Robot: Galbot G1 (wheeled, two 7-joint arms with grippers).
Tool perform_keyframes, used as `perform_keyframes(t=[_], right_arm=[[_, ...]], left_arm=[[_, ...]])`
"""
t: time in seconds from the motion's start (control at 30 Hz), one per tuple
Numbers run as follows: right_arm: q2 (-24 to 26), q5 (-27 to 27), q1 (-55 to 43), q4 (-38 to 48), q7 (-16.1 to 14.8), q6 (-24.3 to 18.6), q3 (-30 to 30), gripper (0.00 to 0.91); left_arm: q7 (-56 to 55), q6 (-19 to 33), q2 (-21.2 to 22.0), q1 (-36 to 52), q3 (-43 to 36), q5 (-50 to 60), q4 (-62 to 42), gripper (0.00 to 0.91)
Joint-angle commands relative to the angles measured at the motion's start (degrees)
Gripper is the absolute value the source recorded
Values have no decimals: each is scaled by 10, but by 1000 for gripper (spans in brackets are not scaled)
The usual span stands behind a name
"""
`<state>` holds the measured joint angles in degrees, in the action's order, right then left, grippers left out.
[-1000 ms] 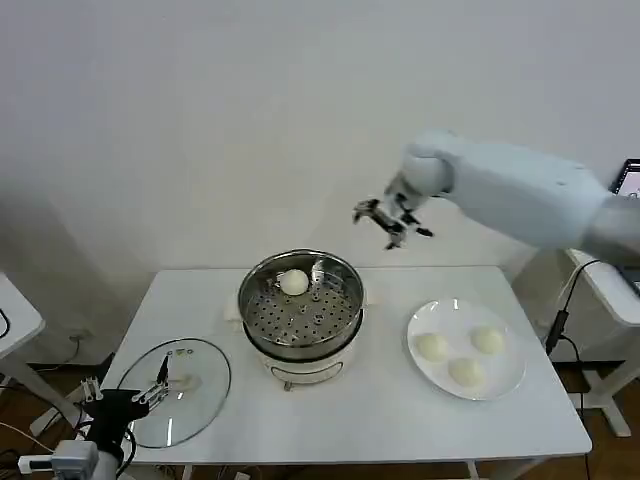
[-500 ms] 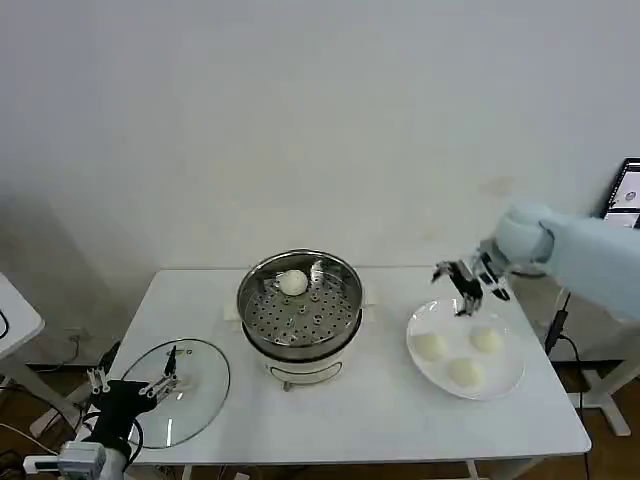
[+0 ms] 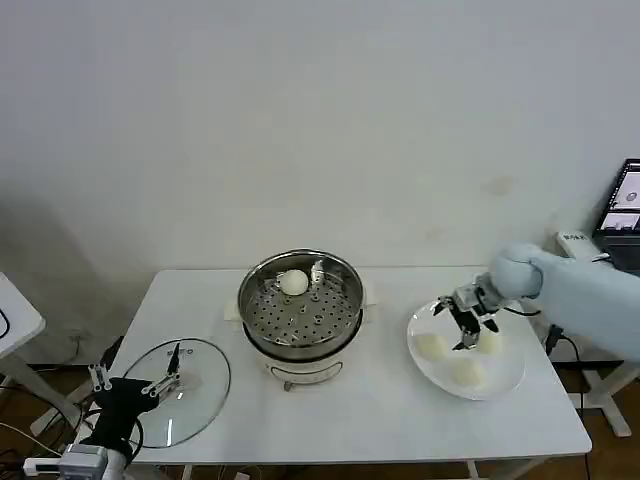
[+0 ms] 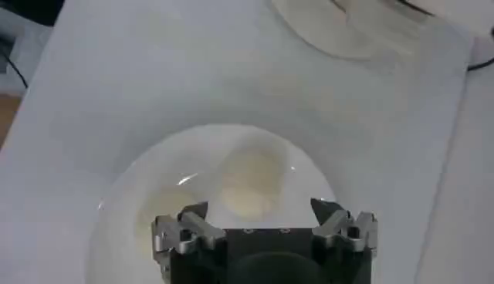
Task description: Take steamed baozi put them in steamer then cover it.
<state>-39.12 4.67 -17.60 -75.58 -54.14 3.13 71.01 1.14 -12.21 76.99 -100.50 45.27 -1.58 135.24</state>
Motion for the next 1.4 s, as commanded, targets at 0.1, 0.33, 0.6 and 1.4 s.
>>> perform_keyframes(t=[0.1,0.33,0.6,1.4], right_arm=[[-62,-68,70,73,-19,32,-52,907],[-73,-78,85,90,-14,39,-71,907],[-65,-76,99,79,-27,49,-77,907],[-67,-77,115,84,-18,55,-99,625]], left_arm=[[2,4,2,-5,4,6,0,907],[3,4,3,-5,4,6,0,907],[5,2,0,-10,4,4,3,907],[6,3,4,-10,-1,0,6,907]])
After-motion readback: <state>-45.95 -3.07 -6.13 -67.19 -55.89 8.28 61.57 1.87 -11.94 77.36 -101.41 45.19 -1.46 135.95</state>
